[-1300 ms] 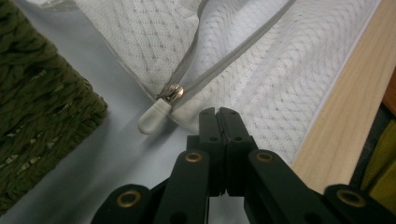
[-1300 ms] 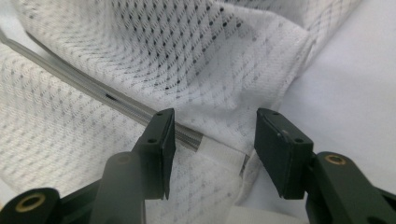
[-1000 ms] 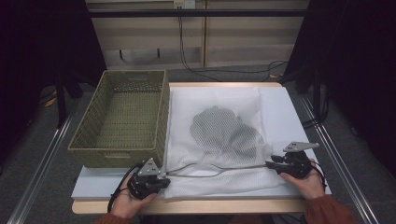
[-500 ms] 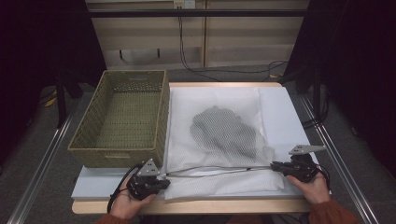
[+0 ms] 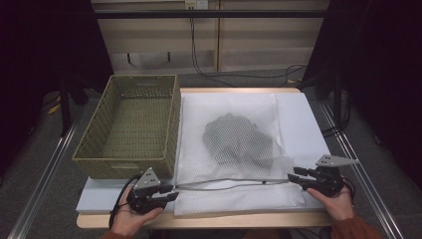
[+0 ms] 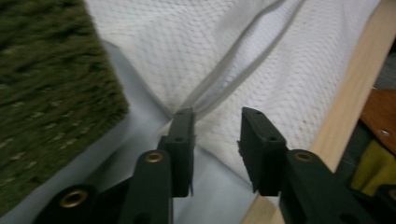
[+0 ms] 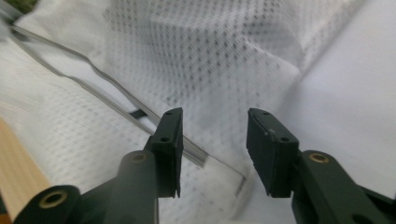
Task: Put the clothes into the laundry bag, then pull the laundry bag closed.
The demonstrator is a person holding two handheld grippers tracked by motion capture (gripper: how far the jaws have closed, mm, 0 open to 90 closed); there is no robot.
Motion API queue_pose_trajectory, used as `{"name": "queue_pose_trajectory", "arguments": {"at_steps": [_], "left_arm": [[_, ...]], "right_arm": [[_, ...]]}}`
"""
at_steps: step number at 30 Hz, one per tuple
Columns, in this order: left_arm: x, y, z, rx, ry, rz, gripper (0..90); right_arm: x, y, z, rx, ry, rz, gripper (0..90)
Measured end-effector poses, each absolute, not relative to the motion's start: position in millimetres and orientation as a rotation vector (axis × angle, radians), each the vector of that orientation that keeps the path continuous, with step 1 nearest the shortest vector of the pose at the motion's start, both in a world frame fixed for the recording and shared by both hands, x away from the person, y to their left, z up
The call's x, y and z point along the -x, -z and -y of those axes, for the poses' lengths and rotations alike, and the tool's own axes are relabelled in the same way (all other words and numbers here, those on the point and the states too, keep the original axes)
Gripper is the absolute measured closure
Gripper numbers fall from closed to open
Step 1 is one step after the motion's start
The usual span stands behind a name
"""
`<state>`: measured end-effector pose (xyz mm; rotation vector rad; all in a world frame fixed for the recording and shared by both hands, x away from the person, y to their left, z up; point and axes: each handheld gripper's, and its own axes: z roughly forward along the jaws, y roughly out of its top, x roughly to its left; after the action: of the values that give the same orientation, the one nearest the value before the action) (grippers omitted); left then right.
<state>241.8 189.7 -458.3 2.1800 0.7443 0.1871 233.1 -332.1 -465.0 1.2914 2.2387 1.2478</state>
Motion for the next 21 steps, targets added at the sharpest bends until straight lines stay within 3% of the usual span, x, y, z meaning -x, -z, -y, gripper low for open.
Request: {"name": "queue_pose_trajectory", "arguments": {"at_steps": [3, 7, 21], "left_arm": [[-241.3, 455.8, -192.8, -2.16, -0.237, -0.752, 58.7], [-245.0, 456.4, -200.2, -2.128, -0.266, -0.8, 45.1], [-257.5, 464.9, -198.9, -2.146, -0.234, -0.828, 47.7]], "right_arm": [[-232.2, 461.9, 329.2, -1.268, -1.291, -2.23, 52.3], [-232.7, 458.4, 324.5, -1.243, -1.355, -2.23, 50.1], [-236.3, 460.3, 312.1, -1.176, -1.393, -2.243, 45.8]]}}
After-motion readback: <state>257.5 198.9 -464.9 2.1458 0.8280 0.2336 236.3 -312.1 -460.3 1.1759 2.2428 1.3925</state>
